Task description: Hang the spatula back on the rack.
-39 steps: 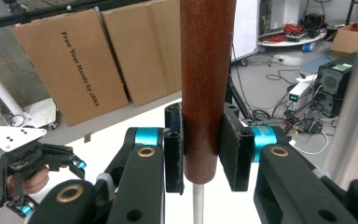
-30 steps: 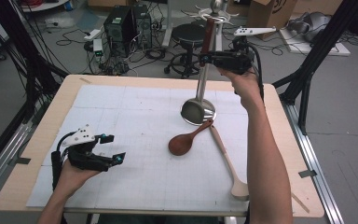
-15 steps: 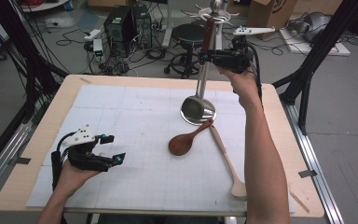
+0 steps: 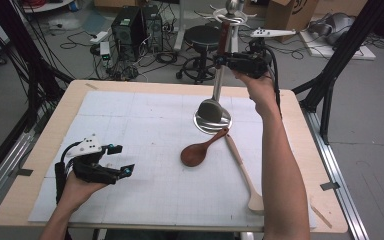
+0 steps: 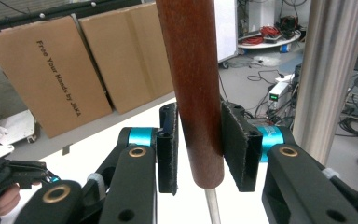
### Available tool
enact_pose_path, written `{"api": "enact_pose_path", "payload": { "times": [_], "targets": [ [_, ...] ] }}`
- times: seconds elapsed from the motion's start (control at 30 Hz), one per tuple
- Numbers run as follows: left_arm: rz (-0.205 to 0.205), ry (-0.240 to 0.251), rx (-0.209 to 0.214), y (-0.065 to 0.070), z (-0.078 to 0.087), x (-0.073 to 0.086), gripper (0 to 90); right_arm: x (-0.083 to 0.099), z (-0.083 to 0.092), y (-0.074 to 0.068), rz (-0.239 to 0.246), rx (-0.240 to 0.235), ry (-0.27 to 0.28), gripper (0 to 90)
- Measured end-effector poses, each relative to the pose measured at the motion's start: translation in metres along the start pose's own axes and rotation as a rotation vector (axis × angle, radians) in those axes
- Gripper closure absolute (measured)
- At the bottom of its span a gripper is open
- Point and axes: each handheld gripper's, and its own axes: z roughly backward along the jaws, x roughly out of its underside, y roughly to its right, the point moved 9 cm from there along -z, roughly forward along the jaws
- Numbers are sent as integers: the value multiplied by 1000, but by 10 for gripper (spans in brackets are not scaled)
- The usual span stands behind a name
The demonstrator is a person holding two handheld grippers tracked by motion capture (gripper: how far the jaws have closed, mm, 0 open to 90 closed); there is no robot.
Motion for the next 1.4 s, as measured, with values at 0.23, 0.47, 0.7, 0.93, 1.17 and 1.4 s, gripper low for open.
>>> {"api": "enact_pose_path", "payload": {
  "times": [0.23,0.47,0.7,0.93,1.17,1.4],
  "targets": [
    [1,-1,-1,0,0,0,174,0,2,-2,11,9,-10,646],
    [-1,0,1,0,0,0,174,-1,6,-3,23,22,-9,612],
    [-2,2,2,-1,0,0,174,-3,14,-6,29,28,-3,602],
    [3,6,2,-1,1,0,174,-6,24,-9,35,31,4,645],
    [-2,-1,4,0,0,0,174,-7,33,-15,54,8,0,760],
    [-3,-2,3,0,0,0,174,-11,40,-19,74,-10,6,888]
  ]
}}
